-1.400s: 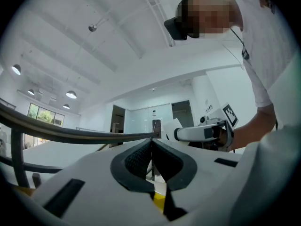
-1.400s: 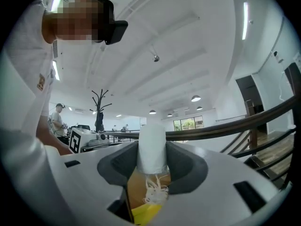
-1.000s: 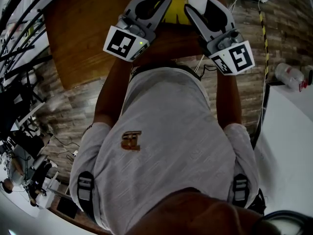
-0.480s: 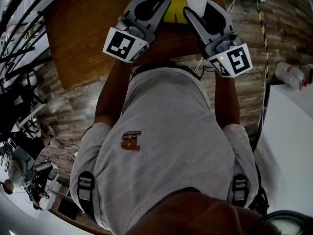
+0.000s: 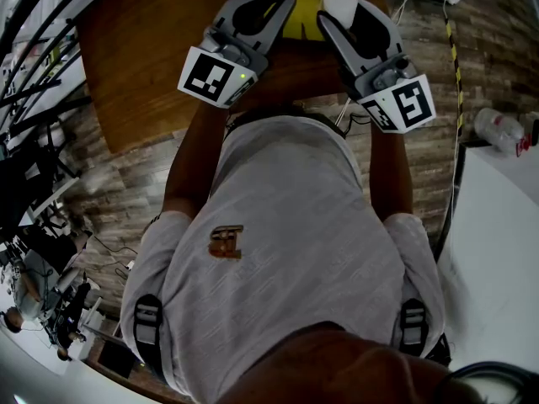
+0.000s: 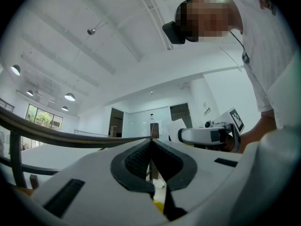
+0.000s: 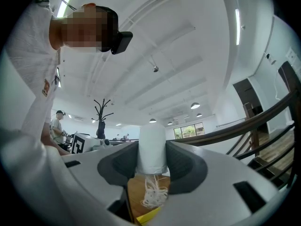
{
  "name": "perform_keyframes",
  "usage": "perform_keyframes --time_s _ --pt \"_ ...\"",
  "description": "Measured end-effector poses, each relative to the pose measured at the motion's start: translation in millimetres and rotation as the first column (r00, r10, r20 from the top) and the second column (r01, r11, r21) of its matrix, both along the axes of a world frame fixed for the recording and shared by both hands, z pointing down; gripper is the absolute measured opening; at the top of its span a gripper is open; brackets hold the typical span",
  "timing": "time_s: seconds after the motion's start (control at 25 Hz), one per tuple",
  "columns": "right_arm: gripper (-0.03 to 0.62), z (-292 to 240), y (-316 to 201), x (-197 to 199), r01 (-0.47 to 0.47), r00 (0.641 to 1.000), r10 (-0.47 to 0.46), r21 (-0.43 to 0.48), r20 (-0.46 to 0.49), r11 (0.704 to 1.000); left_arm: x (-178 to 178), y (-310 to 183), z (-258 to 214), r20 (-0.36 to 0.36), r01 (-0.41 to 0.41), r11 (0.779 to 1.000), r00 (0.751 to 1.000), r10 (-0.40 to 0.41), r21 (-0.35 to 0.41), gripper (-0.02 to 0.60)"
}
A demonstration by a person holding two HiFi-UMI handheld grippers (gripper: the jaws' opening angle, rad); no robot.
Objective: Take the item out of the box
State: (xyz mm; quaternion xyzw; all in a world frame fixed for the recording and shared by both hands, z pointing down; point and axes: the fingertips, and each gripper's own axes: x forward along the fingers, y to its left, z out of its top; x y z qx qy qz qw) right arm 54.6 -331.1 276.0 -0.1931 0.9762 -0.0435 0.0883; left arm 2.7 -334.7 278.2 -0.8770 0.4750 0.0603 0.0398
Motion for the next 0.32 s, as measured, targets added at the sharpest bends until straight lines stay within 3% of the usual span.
perform_keyframes --time_s 0.32 --pt "0.19 -1.2 1.6 -1.3 0.001 1.0 -0.001 0.001 0.005 1.0 -1.6 2.0 -1.3 -0.004 0.002 1.0 1.0 -0.002 0.002 0.02"
